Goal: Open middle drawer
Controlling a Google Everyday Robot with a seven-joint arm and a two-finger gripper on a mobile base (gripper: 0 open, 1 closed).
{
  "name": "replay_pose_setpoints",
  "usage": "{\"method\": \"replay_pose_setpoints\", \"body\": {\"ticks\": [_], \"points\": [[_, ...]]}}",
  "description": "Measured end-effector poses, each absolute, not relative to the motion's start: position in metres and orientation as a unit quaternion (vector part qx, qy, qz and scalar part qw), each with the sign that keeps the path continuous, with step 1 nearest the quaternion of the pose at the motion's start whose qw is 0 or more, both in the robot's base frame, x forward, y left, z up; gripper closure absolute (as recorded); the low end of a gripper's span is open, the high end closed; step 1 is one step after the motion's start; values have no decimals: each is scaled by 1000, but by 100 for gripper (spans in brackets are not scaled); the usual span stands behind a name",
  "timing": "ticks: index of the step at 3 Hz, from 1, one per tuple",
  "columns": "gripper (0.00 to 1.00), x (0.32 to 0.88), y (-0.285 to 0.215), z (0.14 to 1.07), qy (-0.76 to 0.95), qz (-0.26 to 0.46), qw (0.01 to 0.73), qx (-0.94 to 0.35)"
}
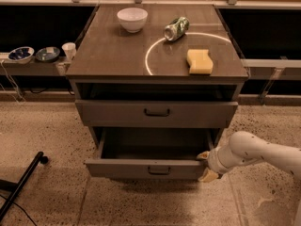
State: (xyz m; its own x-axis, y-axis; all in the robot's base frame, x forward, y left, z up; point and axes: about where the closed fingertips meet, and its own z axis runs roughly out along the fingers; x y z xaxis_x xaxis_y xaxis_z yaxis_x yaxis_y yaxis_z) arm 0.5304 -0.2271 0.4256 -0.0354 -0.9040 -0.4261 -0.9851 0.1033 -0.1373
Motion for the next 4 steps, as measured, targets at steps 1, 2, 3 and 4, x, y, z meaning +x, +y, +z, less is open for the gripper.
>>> {"method": "replay_pose_setpoints", "body": {"ticks": [1, 2, 3, 4], "points": [[41, 509, -215, 429, 701, 99, 203, -677], [43, 480, -190, 429, 680, 107, 191, -700], [44, 468, -169, 436, 660, 108, 188, -720], [43, 477, -147, 456, 638, 92, 196, -739]]}}
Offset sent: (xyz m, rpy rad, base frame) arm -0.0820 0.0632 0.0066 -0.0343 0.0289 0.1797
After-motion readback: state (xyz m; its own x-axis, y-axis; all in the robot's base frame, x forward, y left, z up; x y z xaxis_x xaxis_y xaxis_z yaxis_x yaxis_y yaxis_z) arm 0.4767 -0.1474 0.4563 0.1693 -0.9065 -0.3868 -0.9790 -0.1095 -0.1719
